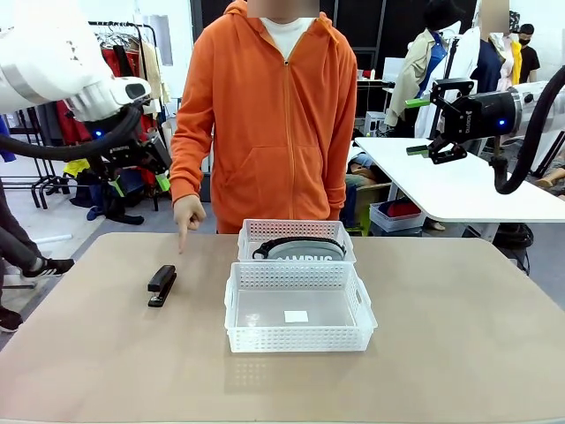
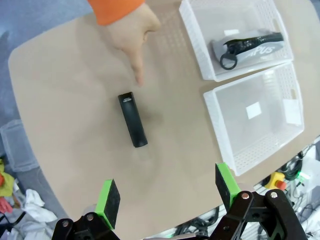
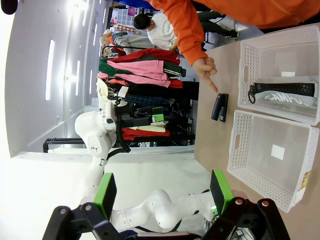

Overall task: Distribute items into two baskets.
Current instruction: Pick up the Stapler that the person points to.

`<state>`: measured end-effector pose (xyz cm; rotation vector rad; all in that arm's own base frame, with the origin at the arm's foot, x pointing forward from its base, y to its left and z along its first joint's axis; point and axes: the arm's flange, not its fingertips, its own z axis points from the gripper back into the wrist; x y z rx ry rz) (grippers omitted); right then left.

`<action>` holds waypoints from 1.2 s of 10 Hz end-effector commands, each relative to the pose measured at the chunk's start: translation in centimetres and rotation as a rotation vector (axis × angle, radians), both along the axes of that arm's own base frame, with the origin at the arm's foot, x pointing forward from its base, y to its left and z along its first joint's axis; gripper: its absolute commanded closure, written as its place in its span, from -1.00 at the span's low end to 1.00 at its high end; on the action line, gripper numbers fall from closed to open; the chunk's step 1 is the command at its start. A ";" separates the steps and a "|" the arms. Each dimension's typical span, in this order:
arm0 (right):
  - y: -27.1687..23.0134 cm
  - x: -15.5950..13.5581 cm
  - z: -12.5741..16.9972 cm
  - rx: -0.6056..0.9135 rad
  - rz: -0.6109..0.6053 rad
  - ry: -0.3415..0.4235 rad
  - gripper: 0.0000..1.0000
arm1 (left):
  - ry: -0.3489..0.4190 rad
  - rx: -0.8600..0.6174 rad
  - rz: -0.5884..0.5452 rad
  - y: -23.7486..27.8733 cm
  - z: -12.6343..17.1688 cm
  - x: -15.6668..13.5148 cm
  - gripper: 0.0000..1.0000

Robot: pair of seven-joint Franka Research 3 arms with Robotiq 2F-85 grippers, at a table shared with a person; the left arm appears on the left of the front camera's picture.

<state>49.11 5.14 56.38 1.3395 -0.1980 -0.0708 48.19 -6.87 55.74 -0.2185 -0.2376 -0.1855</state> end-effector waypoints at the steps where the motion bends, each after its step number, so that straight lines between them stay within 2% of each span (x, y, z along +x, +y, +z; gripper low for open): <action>1: 0.0 0.1 0.4 -0.002 -0.007 0.002 -1.00 | 0.014 0.046 0.001 -0.5 -0.4 1.3 -1.00; 2: 0.0 0.1 0.4 -0.002 -0.007 0.002 -1.00 | 0.037 0.068 -0.003 -0.4 -1.3 1.7 -1.00; 5: 0.0 0.1 0.4 -0.002 -0.007 0.002 -1.00 | 0.086 0.103 0.059 -2.4 -6.5 2.4 -1.00; 7: 0.0 0.1 0.4 -0.002 -0.007 0.002 -1.00 | 0.129 0.171 0.057 -3.4 -10.3 2.5 -1.00; 10: 0.0 0.1 0.4 -0.002 -0.007 0.002 -1.00 | 0.134 0.304 0.070 -3.9 -14.9 2.3 -1.00; 12: 0.0 0.1 0.4 -0.002 -0.007 0.002 -1.00 | 0.124 0.299 0.089 -4.0 -16.3 2.1 -1.00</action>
